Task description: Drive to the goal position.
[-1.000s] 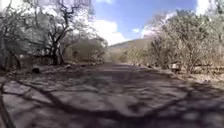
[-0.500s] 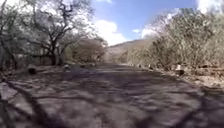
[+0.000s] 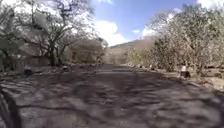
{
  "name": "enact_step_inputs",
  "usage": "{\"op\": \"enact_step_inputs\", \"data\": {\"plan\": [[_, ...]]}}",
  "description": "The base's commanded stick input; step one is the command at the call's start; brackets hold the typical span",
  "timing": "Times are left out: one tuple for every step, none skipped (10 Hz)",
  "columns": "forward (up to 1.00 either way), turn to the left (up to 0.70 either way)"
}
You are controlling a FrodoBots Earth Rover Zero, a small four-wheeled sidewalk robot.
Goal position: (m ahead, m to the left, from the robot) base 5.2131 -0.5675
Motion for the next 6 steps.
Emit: {"op": "enact_step_inputs", "data": {"plan": [[0.70, 0.00], [0.70, 0.00], [0.70, 0.00], [0.70, 0.00], [0.70, 0.00], [0.70, 0.00]]}}
